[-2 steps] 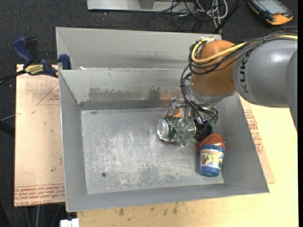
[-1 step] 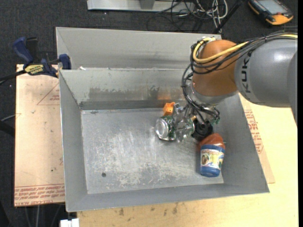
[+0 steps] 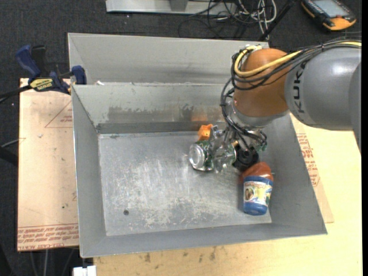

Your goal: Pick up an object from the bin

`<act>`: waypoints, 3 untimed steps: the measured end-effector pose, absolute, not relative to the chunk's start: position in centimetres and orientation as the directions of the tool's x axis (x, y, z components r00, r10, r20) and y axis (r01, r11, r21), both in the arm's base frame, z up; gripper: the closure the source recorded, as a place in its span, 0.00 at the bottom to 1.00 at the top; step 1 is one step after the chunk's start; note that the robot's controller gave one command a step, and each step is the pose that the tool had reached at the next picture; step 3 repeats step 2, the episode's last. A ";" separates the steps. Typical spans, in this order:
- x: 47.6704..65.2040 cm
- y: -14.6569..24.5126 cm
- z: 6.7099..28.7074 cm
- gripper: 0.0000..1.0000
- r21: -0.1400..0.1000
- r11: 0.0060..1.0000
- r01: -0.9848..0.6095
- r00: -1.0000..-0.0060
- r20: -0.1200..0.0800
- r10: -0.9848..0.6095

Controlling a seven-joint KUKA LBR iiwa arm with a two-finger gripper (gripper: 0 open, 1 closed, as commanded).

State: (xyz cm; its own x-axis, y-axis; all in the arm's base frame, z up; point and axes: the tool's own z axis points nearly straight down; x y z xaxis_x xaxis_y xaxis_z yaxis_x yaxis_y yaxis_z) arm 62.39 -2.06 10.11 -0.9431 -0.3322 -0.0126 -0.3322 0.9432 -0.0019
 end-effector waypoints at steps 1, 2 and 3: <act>62.3 -2.1 10.5 1.00 0.000 0.943 -0.332 -0.943 -0.008 -0.332; 62.2 -2.0 11.7 1.00 0.001 0.943 -0.332 -0.943 -0.004 -0.332; 62.2 -2.0 11.7 1.00 0.001 0.943 -0.332 -0.943 -0.004 -0.332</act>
Offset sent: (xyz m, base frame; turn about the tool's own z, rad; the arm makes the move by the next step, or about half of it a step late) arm -0.0001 0.0000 0.0412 0.0000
